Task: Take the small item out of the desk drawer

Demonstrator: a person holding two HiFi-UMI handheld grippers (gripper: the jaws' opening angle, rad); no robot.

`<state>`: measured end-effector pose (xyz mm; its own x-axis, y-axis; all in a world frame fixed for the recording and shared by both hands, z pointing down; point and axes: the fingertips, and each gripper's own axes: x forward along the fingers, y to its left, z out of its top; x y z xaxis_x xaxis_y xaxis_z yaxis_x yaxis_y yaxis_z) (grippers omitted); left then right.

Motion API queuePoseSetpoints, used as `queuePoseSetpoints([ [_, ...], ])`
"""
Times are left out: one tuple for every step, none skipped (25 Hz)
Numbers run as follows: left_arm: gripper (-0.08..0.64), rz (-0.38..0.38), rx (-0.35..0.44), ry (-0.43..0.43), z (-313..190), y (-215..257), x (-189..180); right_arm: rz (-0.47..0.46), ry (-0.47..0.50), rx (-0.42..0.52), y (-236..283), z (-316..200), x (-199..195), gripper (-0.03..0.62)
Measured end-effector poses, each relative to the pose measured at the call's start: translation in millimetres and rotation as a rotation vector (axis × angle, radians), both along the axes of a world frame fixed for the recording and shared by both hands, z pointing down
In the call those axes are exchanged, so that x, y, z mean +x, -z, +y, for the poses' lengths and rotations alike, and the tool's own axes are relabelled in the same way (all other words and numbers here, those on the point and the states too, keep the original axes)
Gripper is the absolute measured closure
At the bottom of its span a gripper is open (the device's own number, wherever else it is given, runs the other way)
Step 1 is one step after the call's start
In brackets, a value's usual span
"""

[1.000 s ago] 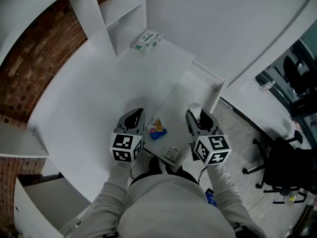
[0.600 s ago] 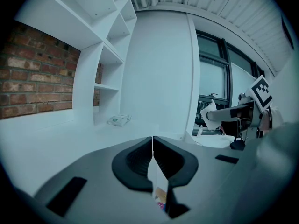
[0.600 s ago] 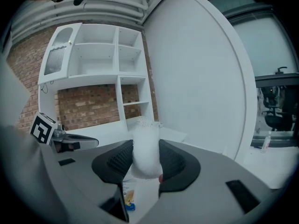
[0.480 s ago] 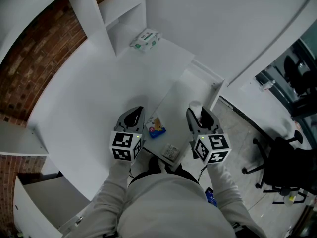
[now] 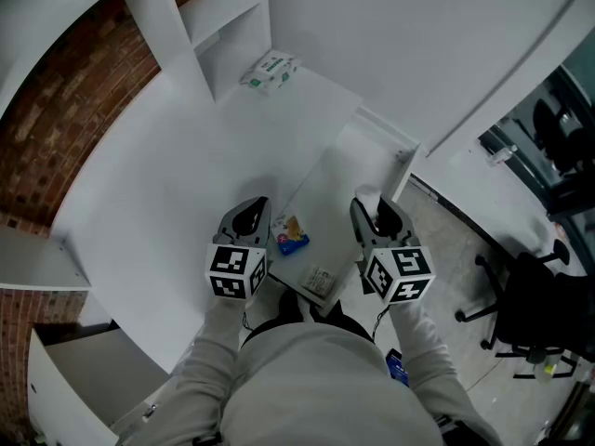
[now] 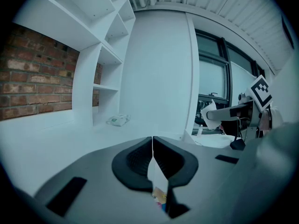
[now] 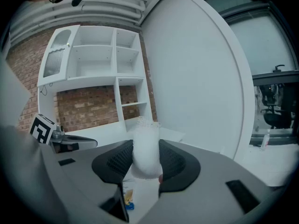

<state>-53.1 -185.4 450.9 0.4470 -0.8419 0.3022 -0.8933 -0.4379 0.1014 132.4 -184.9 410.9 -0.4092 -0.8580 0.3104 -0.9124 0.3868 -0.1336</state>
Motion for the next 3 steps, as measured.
queuePoseSetpoints([
  [0.54, 0.0, 0.0, 0.0, -0.1, 0.2, 0.6, 0.0, 0.001, -0.001, 0.0, -0.3, 0.5, 0.402],
  [0.54, -0.001, 0.0, 0.001, -0.2, 0.4, 1.1, 0.0, 0.002, -0.001, 0.1, -0.7, 0.9, 0.402],
  [0.54, -0.001, 0.0, 0.002, -0.3, 0.5, 1.6, -0.001, 0.003, -0.001, 0.2, -1.0, 1.4, 0.402],
])
